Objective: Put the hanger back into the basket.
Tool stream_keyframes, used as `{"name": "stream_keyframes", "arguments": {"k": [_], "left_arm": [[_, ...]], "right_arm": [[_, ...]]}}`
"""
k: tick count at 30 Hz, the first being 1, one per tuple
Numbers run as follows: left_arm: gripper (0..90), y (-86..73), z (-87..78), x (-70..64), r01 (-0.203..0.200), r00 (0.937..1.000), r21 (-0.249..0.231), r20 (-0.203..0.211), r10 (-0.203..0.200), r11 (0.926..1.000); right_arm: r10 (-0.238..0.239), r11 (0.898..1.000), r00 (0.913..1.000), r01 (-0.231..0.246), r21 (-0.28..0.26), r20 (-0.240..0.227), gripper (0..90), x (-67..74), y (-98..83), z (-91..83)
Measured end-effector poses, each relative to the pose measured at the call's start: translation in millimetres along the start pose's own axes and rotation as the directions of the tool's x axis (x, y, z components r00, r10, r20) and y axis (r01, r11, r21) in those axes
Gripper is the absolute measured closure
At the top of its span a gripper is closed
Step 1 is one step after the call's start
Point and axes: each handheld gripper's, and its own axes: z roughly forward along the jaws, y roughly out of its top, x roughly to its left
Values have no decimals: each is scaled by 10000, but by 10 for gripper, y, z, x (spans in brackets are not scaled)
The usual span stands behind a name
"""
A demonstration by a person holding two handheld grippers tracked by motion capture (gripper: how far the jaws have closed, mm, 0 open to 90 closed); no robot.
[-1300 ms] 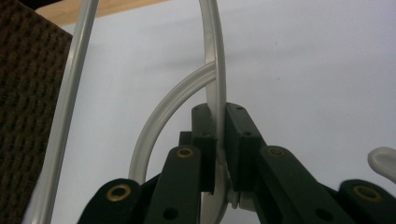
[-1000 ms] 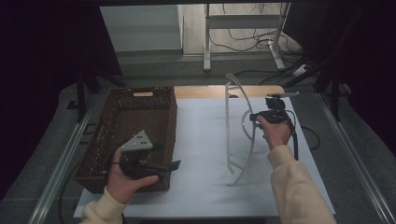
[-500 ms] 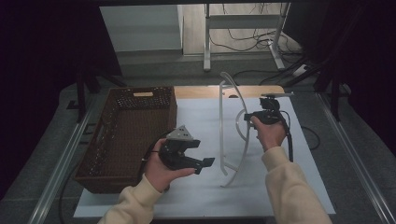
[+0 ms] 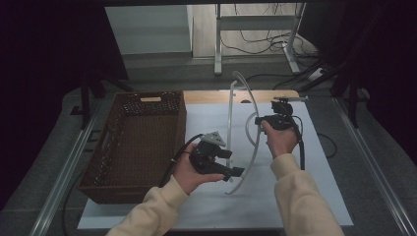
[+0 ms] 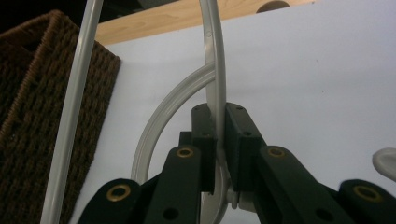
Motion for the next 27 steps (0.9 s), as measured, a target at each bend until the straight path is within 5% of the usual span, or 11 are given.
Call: {"name": "stream_keyframes", "arguments": {"k": [16, 23, 27], "left_arm": [[371, 150, 457, 82, 491, 9971, 1126, -635, -421, 9924], [516, 137, 583, 141, 822, 9887, 1651, -1375, -596, 9828], [686, 116, 617, 183, 901, 9842, 1932, -1674, -576, 9770]], "right_arm": [[-12, 9990, 9993, -6, -457, -380, 830, 214, -14, -35], [173, 9985, 9977, -207, -516, -651, 830, 244, -27, -27], [202, 9985, 9969, -240, -495, -759, 830, 238, -28, -34]]}}
